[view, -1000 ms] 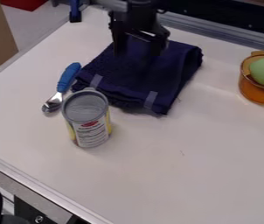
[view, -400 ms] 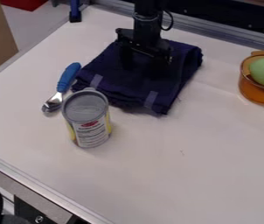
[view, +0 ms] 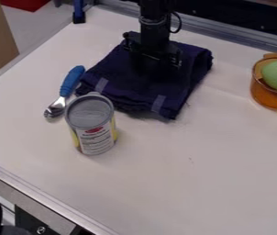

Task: Moved the blue cloth to the lower left corner

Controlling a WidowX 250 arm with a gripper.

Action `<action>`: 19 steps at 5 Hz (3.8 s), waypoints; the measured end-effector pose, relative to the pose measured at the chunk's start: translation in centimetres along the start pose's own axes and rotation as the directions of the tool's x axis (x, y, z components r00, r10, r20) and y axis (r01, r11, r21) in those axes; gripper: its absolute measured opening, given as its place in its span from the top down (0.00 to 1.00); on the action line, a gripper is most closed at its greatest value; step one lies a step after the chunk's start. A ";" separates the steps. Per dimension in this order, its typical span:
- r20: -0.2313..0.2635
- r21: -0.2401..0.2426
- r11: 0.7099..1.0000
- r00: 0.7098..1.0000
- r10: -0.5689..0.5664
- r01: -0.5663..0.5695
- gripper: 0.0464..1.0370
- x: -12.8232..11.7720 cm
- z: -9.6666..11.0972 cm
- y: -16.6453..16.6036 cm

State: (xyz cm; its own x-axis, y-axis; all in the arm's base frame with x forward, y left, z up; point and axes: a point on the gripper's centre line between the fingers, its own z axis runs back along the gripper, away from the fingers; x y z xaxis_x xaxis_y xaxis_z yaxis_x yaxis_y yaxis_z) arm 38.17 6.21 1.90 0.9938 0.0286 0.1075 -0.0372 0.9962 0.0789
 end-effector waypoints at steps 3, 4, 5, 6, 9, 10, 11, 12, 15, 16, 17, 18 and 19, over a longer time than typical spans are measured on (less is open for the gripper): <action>-0.004 0.004 1.000 1.000 -0.018 0.018 0.96 -0.2 -0.7 0.2; 0.010 0.029 0.997 0.997 -0.074 0.074 0.98 -0.1 -1.0 -0.3; 0.024 0.014 0.985 0.985 -0.174 0.173 0.98 -0.3 -0.8 -1.8; 0.046 -0.004 0.963 0.962 -0.268 0.269 0.98 -1.0 -0.3 -2.9; -0.036 0.060 0.839 0.841 -0.540 0.541 0.98 -1.6 -0.2 -4.2; -0.020 0.079 0.801 0.804 -0.594 0.594 0.98 -1.4 -0.2 -4.4; -0.016 0.082 0.746 0.750 -0.662 0.661 0.98 -1.5 -0.2 -4.7; 0.012 0.081 0.718 0.720 -0.694 0.691 0.98 -1.8 0.0 -4.9; 0.021 0.004 0.664 0.664 -0.747 0.747 0.99 -4.0 0.7 -8.7; 0.017 -0.010 0.655 0.655 -0.755 0.755 0.99 -4.6 0.9 -9.6; -0.009 -0.035 0.686 0.686 -0.728 0.727 0.98 -5.8 1.2 -10.8; -0.012 -0.026 0.678 0.678 -0.735 0.735 0.99 -6.5 1.3 -11.7; -0.012 -0.034 0.681 0.681 -0.732 0.731 0.99 -7.1 1.4 -12.2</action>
State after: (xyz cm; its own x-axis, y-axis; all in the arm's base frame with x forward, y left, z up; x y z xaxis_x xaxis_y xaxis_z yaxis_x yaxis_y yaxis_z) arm 31.47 -6.23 1.53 0.7054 -0.7088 0.0038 0.7050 0.7022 0.0991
